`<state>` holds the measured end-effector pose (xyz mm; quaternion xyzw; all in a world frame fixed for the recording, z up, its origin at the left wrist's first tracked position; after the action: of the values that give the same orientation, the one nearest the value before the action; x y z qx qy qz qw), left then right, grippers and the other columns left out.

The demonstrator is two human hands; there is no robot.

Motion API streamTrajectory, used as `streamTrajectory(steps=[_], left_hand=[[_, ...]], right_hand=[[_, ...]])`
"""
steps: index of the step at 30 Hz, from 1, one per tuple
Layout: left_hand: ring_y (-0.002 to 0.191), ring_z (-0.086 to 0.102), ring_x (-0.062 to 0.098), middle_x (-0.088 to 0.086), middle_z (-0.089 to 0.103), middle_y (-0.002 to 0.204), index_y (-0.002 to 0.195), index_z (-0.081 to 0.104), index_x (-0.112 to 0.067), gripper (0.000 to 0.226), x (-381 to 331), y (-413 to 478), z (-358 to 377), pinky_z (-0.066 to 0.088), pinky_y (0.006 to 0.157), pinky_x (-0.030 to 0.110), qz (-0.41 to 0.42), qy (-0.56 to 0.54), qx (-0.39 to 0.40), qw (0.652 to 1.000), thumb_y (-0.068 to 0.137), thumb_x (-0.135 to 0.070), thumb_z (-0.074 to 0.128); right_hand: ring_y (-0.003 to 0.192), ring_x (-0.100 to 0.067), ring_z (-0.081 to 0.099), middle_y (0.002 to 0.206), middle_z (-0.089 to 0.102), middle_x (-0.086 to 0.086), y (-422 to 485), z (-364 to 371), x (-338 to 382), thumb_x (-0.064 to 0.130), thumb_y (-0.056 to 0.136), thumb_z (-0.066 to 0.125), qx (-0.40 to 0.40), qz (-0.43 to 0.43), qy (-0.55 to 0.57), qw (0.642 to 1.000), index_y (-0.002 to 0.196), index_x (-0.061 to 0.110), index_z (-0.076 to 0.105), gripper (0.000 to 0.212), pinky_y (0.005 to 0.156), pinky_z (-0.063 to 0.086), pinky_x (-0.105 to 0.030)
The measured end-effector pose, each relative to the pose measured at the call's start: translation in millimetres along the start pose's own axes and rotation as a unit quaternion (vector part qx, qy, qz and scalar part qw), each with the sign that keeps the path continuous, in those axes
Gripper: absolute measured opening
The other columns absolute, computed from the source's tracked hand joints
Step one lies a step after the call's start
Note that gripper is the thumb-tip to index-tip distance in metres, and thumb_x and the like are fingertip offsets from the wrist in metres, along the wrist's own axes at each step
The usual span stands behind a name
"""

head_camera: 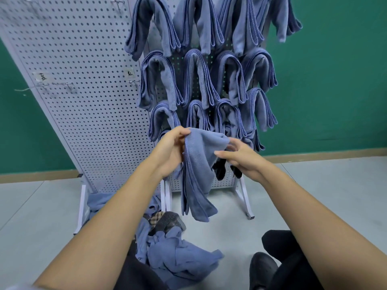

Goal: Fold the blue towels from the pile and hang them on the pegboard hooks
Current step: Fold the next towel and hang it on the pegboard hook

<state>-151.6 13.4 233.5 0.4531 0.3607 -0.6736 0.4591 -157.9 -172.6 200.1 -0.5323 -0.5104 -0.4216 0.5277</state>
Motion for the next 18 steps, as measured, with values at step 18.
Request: streamTrajectory(steps=[18], left_hand=[[0.075,0.053,0.014,-0.003,0.061,0.083,0.093,0.060,-0.021,0.010,14.5,12.0,-5.2,0.039,0.070,0.028,0.060,0.161,-0.040,0.984,0.098,-0.020,0.052]], right_hand=[[0.052,0.003,0.053,0.089,0.064,-0.012,-25.3,-24.2,34.8,0.017,0.082,0.074,-0.074,-0.147,-0.139,0.977,0.110,0.015,0.058,0.032,0.044,0.037,-0.007]])
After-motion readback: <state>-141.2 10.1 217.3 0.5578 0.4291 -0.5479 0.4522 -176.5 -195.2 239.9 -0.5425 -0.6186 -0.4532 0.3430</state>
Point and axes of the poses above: each hand's wrist, its own y-axis towards the middle knuckle, its own z-axis out of the palm, x = y × z, the point moved 4 cm from there along y, towards the middle knuckle
